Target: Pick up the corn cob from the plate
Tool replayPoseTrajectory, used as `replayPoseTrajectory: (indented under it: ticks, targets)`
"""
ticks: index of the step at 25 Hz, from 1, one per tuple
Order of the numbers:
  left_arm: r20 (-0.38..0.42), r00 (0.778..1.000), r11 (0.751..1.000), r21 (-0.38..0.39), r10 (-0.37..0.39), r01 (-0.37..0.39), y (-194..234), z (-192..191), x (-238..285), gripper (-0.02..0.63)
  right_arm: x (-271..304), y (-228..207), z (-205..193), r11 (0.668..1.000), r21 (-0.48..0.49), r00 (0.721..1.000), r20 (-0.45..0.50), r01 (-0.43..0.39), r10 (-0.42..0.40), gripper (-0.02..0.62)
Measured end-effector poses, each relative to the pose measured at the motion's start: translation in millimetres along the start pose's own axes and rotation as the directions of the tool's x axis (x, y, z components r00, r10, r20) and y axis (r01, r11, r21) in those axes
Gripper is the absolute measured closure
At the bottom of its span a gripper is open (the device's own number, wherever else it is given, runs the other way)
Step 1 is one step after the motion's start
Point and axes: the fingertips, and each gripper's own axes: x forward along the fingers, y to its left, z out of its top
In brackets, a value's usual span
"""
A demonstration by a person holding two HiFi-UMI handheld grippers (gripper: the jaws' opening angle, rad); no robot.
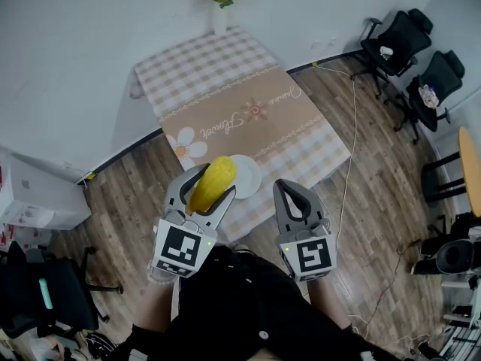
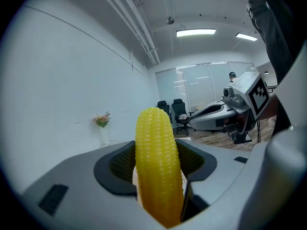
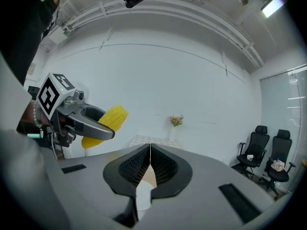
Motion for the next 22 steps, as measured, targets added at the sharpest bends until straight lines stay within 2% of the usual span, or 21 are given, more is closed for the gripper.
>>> replayPoseTrajectory:
  ticks: [6, 11, 22]
  targets:
    - [-0.007, 1.000, 1.000, -0.010, 0.002, -0.002, -2.6, 0.6, 1.1, 0.347, -1.8, 0.5, -3.1, 1.000, -0.012, 1.000, -0.026, -0.007, 0.006, 0.552]
    - [0.001, 1.000, 1.000, 0.011, -0.011, 0.011, -4.0, 1.9, 2.6, 0.347, -1.7, -0.1, -1.4, 1.000, -0.011, 1.000, -0.018, -0.004, 0.003, 0.554]
    - [-0.007, 1.000, 1.000, 0.005, -0.013, 0.013, -3.4, -0.3, 5.5, 0.347, -1.6, -1.3, -1.9, 1.000, -0.018, 1.000, -0.025, -0.002, 0.001, 0.554]
